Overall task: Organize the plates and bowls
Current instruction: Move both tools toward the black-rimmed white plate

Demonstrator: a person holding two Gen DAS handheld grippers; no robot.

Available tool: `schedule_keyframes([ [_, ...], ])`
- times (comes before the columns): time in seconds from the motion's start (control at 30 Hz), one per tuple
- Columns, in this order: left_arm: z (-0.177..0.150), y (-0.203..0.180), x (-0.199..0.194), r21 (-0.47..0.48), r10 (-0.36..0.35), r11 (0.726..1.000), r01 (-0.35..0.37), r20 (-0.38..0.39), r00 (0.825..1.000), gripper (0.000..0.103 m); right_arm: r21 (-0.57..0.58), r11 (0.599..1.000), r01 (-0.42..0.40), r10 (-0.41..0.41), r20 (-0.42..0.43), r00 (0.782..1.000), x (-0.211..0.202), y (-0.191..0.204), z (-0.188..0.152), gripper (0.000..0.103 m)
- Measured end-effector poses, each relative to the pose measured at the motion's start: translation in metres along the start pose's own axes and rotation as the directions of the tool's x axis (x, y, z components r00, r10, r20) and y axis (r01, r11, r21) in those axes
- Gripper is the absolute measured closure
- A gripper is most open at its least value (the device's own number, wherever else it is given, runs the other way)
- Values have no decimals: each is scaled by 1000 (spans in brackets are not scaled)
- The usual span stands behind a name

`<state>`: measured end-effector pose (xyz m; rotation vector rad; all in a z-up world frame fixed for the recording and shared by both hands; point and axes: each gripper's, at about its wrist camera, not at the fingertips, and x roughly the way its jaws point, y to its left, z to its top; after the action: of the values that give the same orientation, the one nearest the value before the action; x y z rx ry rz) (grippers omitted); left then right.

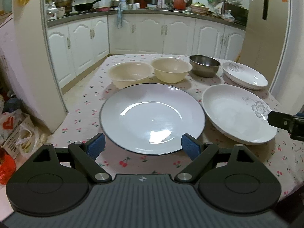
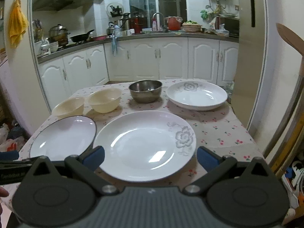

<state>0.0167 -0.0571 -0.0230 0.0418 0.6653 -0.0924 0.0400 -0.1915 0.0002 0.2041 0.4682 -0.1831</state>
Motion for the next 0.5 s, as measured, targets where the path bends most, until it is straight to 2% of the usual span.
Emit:
schedule_keyframes([
  [0.5,-1,-8,13,21,-43,999,44,-25,999,0,42,999,9,-8,-25,1000,14,-21,-3,1],
])
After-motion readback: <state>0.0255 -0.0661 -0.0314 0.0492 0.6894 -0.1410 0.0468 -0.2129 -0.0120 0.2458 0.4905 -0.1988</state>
